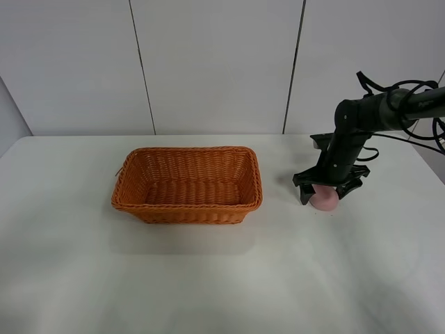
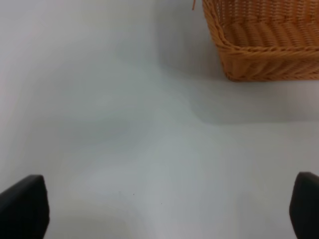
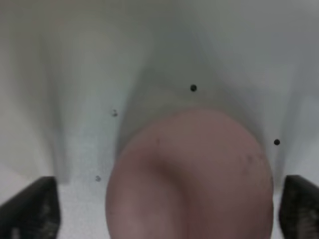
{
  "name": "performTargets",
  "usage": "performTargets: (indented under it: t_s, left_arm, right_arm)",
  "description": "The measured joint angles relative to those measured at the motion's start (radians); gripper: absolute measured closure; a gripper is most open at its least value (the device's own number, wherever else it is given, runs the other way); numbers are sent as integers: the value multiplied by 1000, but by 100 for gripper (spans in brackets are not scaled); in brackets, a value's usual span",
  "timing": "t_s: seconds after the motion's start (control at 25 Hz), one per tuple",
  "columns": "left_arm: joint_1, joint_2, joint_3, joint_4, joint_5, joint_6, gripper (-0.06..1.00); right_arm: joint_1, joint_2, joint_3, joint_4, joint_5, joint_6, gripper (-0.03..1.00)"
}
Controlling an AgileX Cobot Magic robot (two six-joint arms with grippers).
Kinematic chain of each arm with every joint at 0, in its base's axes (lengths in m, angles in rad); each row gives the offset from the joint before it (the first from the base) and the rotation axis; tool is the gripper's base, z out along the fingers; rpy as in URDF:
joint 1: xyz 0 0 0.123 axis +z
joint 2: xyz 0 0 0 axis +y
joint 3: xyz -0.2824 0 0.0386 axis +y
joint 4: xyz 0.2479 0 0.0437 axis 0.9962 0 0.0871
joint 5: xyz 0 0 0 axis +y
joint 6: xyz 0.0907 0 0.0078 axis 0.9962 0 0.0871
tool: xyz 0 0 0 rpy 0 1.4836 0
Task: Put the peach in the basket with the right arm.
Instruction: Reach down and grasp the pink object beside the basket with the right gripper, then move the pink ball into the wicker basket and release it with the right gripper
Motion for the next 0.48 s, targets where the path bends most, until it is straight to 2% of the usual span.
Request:
performTargets:
  t_s: [0.04,0.16,0.24,0.4,0.48]
  left_arm:
    - [0,0,0,0,0,0,-5]
    - [0,0,0,0,0,0,-5]
    - [0,0,0,0,0,0,-5]
    - [0,0,0,0,0,0,-5]
    - [0,0,0,0,0,0,-5]
  right_arm:
    - [0,0,0,-3,1,0,45]
    - [0,0,0,-22,13,0,80]
    - [0,-4,-6,-34,22,0,94]
    - [0,-24,-13,-46,34,0,97]
    - [0,-36,-45,-49,74,0,97]
